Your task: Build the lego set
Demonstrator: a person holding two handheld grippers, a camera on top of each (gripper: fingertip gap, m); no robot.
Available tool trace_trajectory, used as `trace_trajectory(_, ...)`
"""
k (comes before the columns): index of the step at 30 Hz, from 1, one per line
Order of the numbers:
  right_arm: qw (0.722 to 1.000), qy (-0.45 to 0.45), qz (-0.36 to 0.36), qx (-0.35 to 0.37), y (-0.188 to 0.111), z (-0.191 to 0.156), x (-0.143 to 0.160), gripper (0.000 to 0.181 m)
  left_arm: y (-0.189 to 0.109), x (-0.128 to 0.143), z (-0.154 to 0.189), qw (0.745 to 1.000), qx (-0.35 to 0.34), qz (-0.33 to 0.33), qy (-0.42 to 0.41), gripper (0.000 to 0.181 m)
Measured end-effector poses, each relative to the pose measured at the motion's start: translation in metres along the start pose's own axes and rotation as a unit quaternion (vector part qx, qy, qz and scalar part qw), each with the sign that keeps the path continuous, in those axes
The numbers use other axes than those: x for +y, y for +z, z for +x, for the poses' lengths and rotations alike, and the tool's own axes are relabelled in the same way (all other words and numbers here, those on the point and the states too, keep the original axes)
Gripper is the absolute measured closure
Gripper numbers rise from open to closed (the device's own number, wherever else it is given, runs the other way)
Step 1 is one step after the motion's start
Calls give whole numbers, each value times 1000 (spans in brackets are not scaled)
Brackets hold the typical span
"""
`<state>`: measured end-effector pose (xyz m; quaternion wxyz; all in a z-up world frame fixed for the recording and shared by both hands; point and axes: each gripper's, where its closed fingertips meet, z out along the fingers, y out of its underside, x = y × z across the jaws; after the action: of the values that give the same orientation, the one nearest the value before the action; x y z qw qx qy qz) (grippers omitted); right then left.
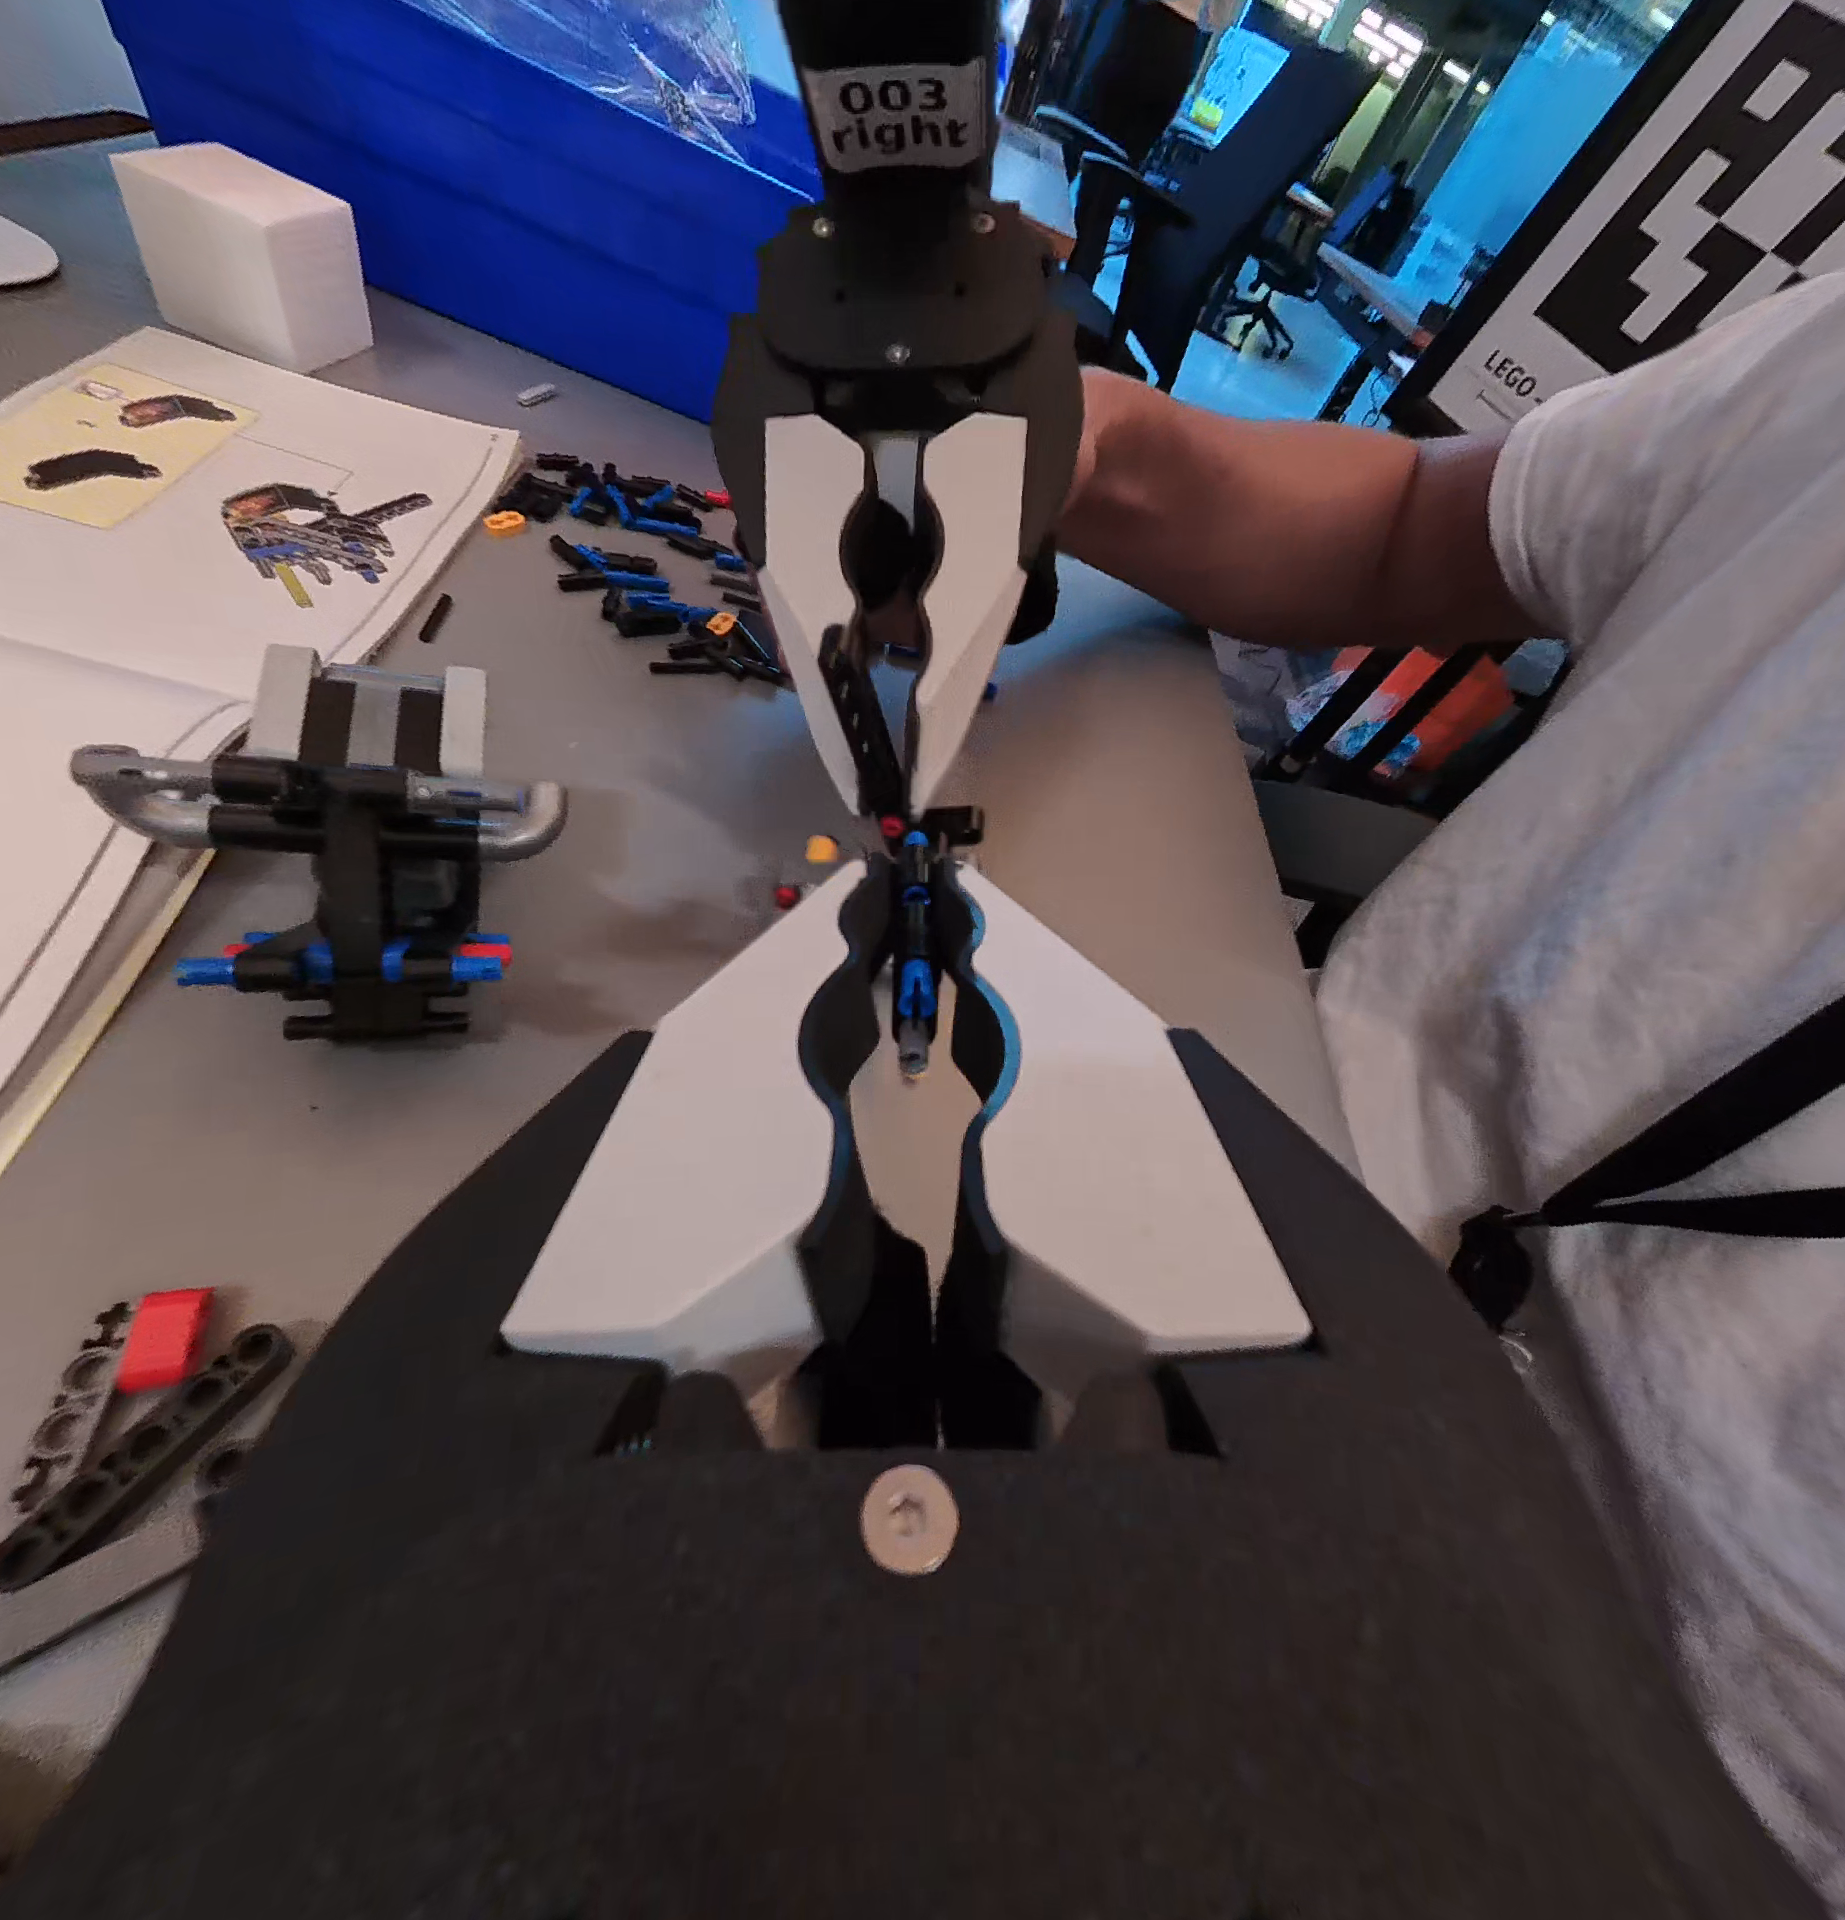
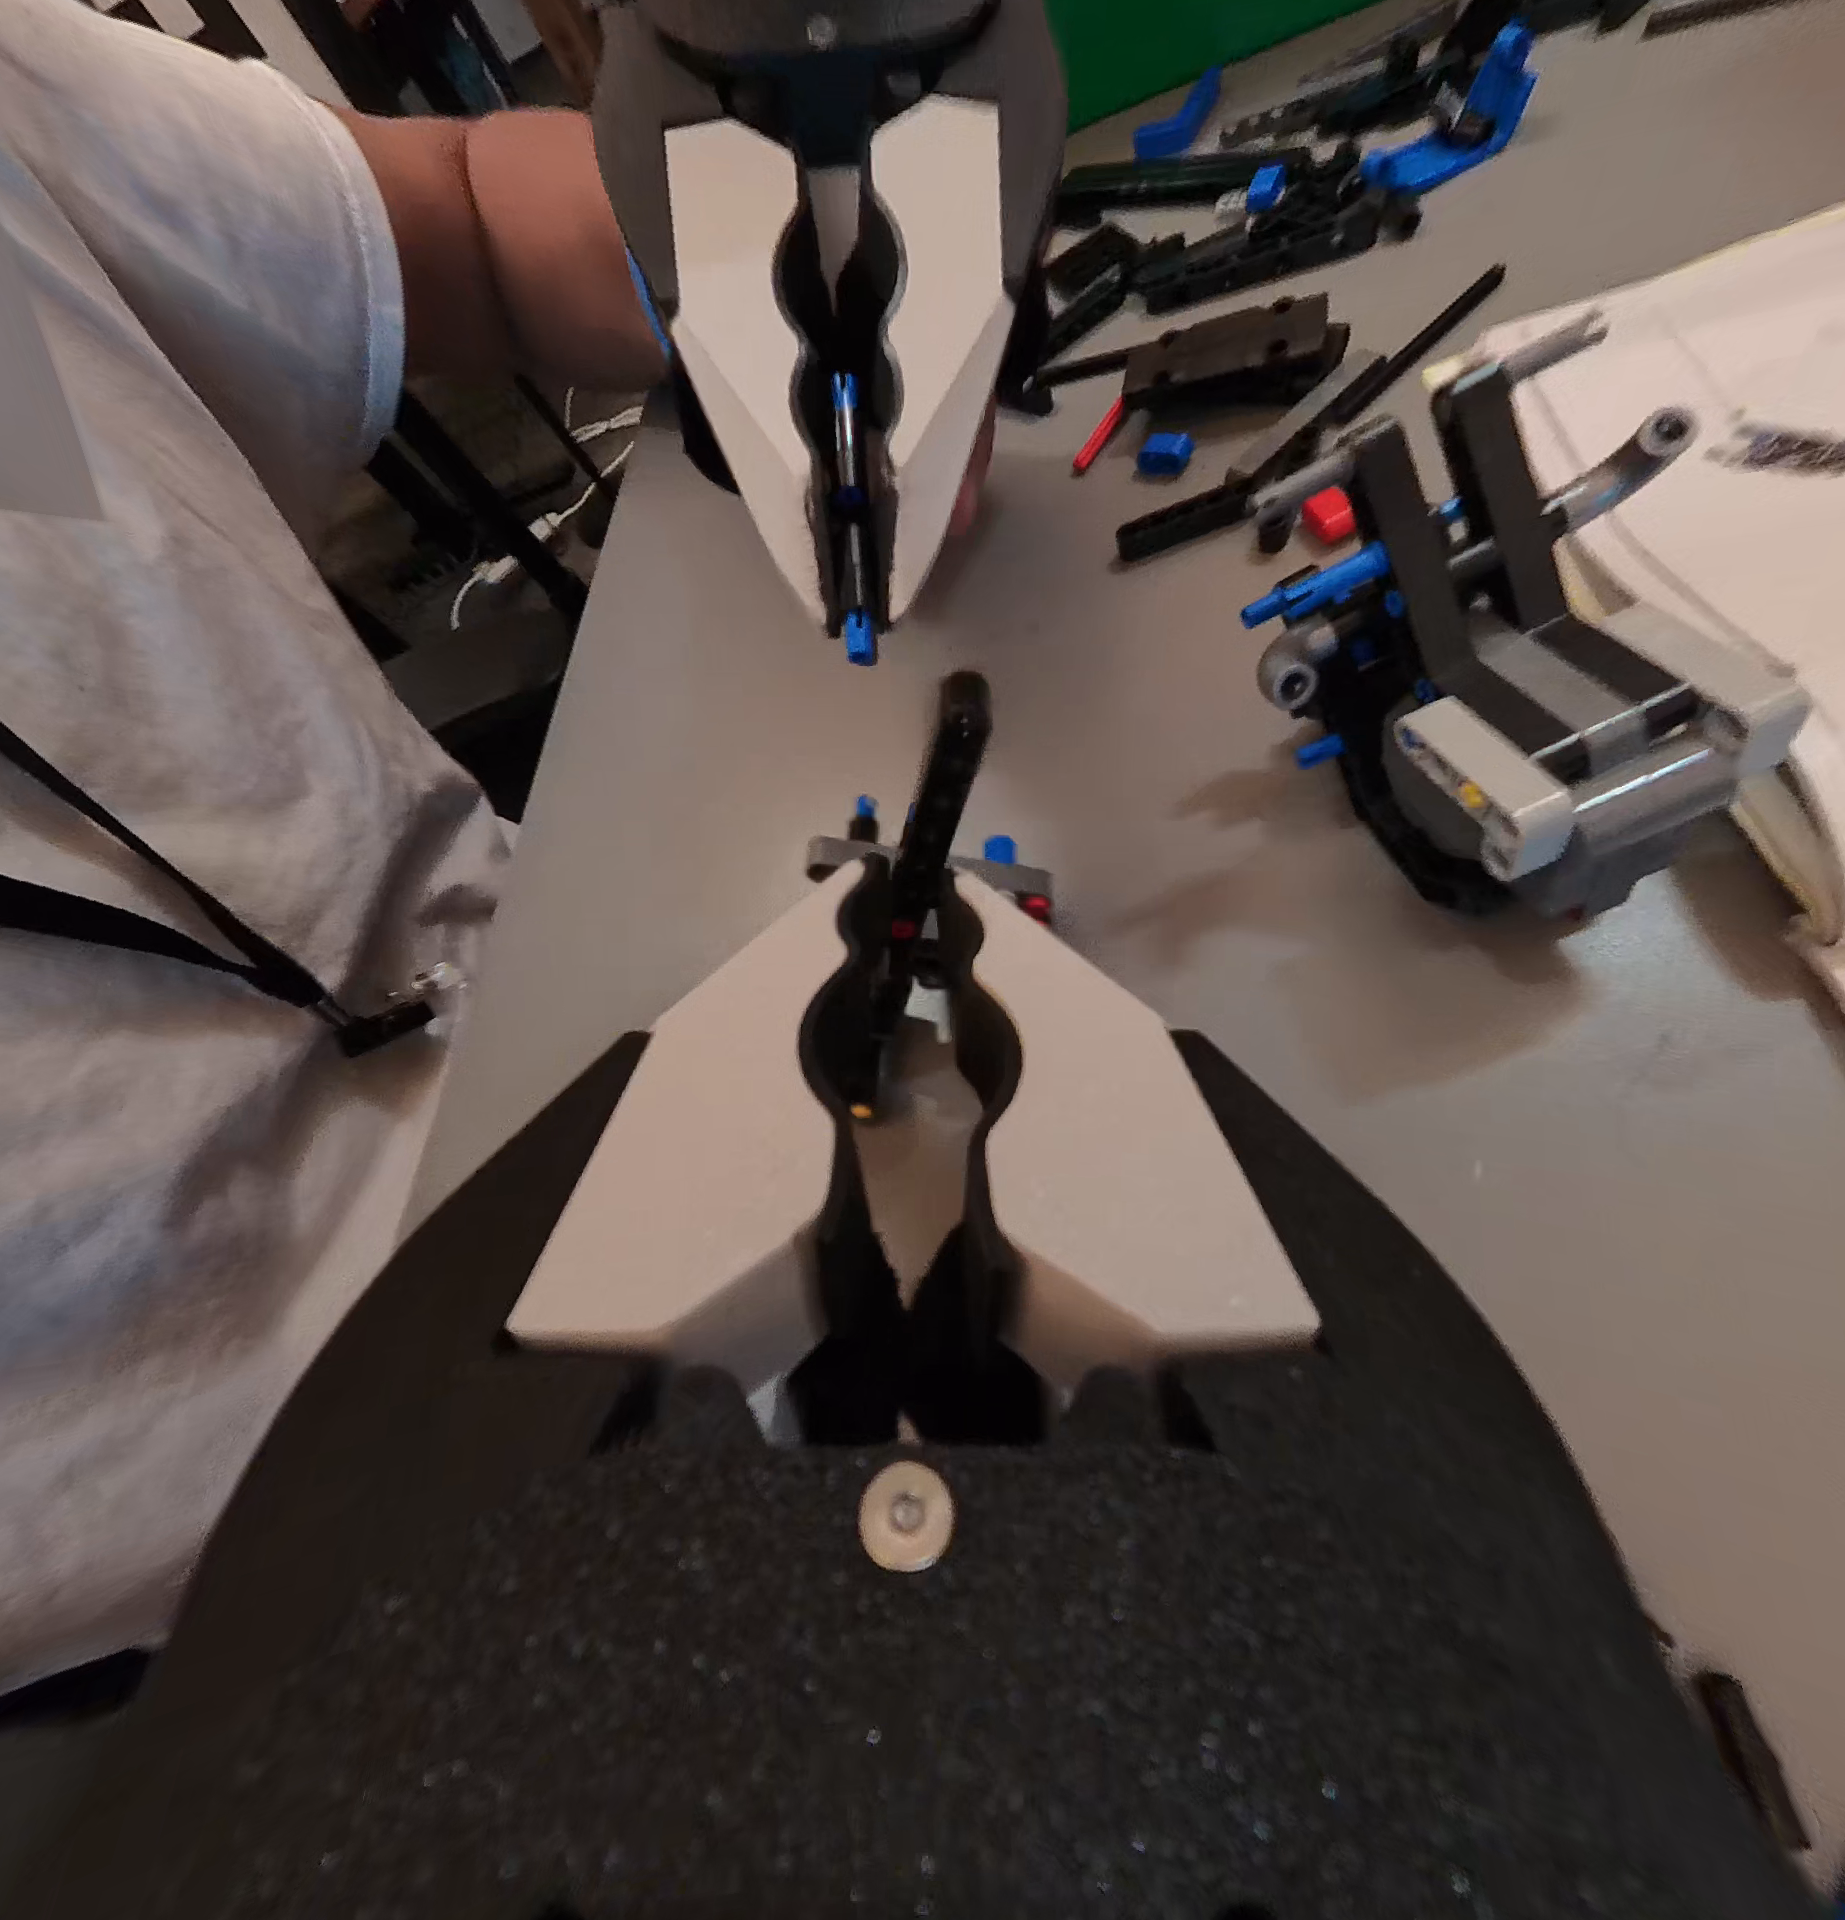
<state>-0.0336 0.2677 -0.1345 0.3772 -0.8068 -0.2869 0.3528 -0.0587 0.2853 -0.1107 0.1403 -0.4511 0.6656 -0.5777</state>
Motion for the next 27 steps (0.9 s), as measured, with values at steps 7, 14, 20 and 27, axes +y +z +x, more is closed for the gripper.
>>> trace_trajectory(7, 949, -289, 50, 113, -6, -16, -35, 175, -13, -16, 12, 995, 26, 77, -55, 176)
trace_trajectory(14, 885, -416, 48, 203, 1, -24, -44, 175, -15, -19, 34, 990, 50, 107, -72, 177)
trace_trajectory(20, 828, -494, 75, 254, 3, -34, -53, 175, -15, -19, 35, 988, 52, 121, -80, 176)
trace_trajectory(27, 810, -510, 88, 277, 2, -30, -54, 175, -15, -24, 31, 986, 29, 133, -99, 176)
